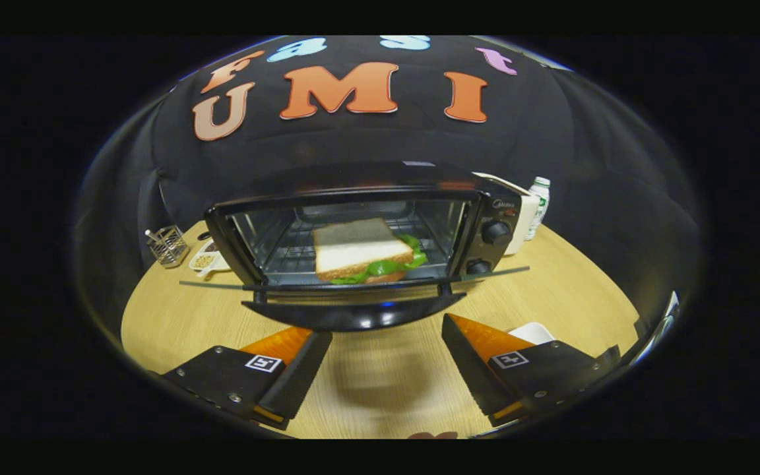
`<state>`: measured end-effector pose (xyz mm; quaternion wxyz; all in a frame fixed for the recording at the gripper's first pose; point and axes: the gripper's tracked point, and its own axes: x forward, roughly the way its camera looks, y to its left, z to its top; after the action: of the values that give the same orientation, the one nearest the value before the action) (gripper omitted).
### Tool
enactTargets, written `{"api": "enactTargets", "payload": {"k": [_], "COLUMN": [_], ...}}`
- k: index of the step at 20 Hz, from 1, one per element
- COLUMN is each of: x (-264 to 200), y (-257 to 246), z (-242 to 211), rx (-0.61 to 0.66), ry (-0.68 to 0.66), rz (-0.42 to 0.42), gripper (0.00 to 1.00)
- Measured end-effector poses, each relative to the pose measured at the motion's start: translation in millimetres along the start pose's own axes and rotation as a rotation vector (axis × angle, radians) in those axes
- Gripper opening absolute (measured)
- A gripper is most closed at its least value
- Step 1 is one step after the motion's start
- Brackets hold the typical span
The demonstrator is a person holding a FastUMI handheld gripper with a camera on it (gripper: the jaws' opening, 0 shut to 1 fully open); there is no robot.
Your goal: Open the toaster oven, put the food inside, and close the toaster oven door.
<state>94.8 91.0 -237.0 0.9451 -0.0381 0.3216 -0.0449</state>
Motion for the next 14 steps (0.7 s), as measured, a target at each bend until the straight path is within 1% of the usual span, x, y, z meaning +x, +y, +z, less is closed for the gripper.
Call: {"api": "enactTargets", "payload": {"k": [4,14], "x": [4.1,27.8], "y": [0.3,8.2], "z": [21.9,78.2], "rx": [-0.028,-0.033], "ry": [-0.029,-0.095], "rz": [-0.002,0.003], "gripper": [0.99,0.99]}}
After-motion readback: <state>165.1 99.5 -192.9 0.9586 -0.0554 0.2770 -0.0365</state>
